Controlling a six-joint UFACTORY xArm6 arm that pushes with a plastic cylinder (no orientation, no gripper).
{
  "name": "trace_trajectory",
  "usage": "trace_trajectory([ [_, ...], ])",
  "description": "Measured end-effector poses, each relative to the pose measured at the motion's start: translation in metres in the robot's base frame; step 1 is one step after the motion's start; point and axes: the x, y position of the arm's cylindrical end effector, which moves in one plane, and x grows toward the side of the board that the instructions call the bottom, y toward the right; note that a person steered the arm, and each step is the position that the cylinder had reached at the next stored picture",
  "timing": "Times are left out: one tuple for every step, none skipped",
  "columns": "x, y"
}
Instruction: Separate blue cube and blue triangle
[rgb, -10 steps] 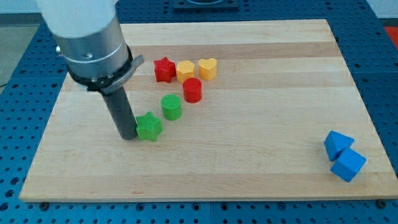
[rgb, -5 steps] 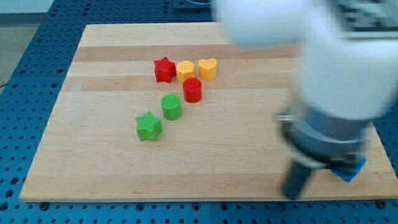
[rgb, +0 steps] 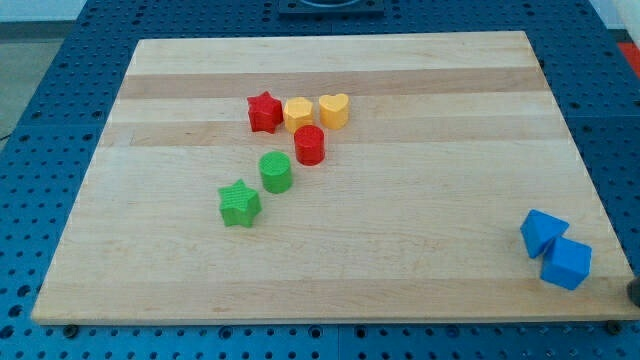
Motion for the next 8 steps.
trace_trajectory([
  [-0.026,-0.014],
  [-0.047,-0.048],
  [-0.049,-0.083],
  [-0.04,-0.121],
  [-0.03,-0.156],
  [-0.03,-0.158],
  [-0.03,-0.158],
  [-0.033,-0.109],
])
